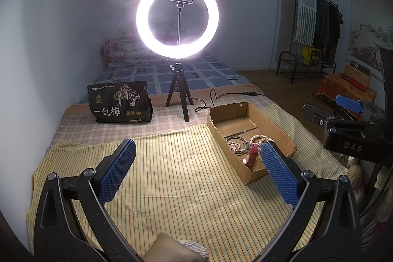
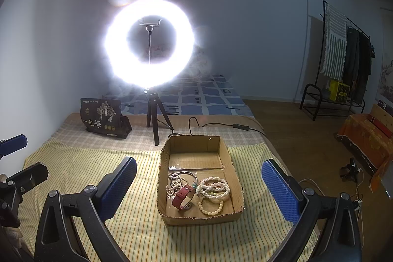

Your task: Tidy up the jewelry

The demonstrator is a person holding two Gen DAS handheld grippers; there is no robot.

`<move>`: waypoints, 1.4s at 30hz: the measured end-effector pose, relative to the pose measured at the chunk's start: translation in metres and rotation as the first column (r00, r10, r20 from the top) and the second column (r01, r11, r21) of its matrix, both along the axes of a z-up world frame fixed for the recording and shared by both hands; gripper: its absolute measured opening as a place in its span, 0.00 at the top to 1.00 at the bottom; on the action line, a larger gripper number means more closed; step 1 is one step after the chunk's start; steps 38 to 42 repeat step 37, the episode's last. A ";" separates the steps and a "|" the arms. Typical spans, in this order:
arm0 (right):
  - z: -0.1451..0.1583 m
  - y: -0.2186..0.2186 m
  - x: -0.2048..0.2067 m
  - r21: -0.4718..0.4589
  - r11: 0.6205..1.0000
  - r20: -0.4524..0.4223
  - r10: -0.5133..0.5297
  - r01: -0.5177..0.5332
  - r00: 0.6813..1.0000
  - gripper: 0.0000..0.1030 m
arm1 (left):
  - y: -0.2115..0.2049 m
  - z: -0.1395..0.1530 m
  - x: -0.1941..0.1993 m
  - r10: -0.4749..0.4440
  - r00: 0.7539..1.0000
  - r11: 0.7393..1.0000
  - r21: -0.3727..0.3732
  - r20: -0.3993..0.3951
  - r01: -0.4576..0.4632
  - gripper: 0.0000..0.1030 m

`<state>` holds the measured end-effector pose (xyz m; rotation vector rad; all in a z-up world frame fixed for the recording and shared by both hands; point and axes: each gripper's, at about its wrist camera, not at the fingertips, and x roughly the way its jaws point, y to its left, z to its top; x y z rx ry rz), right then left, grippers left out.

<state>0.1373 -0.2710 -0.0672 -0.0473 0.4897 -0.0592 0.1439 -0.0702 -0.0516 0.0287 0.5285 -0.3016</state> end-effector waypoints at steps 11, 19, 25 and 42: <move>-0.002 -0.001 0.000 0.002 1.000 -0.004 -0.005 0.005 1.000 0.00 | -0.002 -0.004 0.000 -0.021 0.999 1.000 -0.015 -0.029 0.021 0.00; -0.002 -0.001 0.000 0.002 1.000 -0.004 -0.005 0.005 1.000 0.00 | -0.004 -0.006 0.001 -0.027 0.999 1.000 -0.006 -0.044 0.027 0.00; -0.002 -0.001 -0.001 0.003 1.000 -0.008 -0.004 0.004 1.000 0.00 | -0.007 -0.008 0.001 -0.044 0.998 0.999 0.009 -0.053 0.044 0.00; -0.002 -0.004 -0.002 0.005 1.000 -0.009 -0.009 0.009 1.000 0.00 | -0.005 -0.009 0.003 -0.023 0.999 0.999 0.026 -0.031 0.024 0.00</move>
